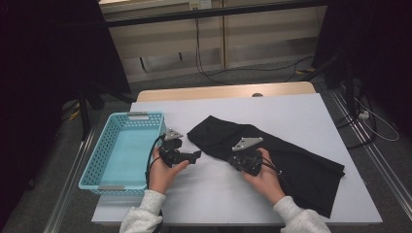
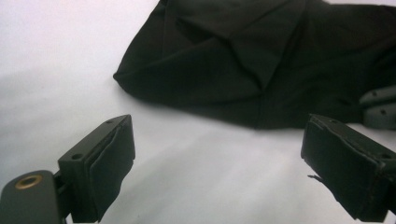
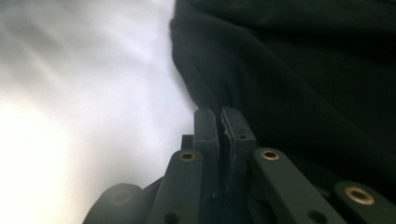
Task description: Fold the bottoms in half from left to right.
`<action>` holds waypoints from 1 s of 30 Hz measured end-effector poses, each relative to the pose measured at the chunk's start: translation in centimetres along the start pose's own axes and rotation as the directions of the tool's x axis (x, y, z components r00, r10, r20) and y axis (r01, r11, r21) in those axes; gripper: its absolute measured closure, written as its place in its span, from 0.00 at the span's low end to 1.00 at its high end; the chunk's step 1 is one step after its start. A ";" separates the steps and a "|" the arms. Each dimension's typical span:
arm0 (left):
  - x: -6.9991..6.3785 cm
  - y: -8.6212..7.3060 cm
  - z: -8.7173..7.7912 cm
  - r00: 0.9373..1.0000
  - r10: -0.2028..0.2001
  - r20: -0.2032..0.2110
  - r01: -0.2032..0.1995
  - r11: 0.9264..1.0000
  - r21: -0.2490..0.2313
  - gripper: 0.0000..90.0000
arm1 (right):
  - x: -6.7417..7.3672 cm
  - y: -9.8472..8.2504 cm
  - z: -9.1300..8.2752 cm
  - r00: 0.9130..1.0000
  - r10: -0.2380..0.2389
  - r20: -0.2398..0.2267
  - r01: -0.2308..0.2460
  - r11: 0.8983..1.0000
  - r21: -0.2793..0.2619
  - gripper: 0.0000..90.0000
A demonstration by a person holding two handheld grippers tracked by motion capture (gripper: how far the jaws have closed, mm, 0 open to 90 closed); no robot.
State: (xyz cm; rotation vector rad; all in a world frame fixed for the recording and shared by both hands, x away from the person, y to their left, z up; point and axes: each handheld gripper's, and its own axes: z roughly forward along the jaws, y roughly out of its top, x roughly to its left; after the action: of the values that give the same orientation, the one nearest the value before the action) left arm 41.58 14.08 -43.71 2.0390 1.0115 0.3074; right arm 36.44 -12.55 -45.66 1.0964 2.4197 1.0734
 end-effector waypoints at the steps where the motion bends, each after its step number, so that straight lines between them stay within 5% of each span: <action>1: 0.0 0.0 0.0 1.000 -0.003 0.001 0.003 1.000 -0.003 0.11 | 0.2 0.0 -0.1 1.000 -0.005 -0.015 0.005 1.000 0.007 0.96; 7: -0.4 0.4 0.1 0.999 0.011 0.040 -0.010 1.000 -0.014 0.17 | 1.9 -0.3 -0.6 0.995 -0.057 -0.081 0.059 0.998 0.027 0.96; 12: -1.1 0.6 0.4 0.996 0.029 0.084 -0.028 1.000 -0.013 0.33 | 2.0 -0.7 -1.0 0.993 -0.055 -0.105 0.058 0.998 0.028 0.96; 15: -1.7 0.8 1.2 0.989 0.047 0.142 -0.049 0.999 0.016 0.43 | 2.0 -0.8 -1.0 0.993 -0.058 -0.099 0.060 0.998 0.016 0.95; 18: -2.0 0.7 2.0 0.985 0.074 0.157 -0.081 0.996 0.036 0.49 | 2.0 -1.0 -1.0 0.994 -0.054 -0.094 0.055 0.998 0.007 0.90; 24: -1.9 0.5 3.6 0.983 0.113 0.145 -0.122 0.991 0.057 0.61 | 2.0 -1.2 -1.0 0.994 -0.053 -0.096 0.052 0.999 -0.006 0.84; 30: -1.9 0.8 4.1 0.985 0.106 0.140 -0.114 0.992 0.050 0.80 | 2.1 -1.4 -1.1 0.994 -0.056 -0.093 0.055 0.998 -0.014 0.84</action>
State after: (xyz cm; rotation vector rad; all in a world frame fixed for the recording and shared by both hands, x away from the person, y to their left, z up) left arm 42.94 10.03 -45.45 2.1410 0.8346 0.1942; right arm 33.72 -12.20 -45.86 0.9901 2.4972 1.1423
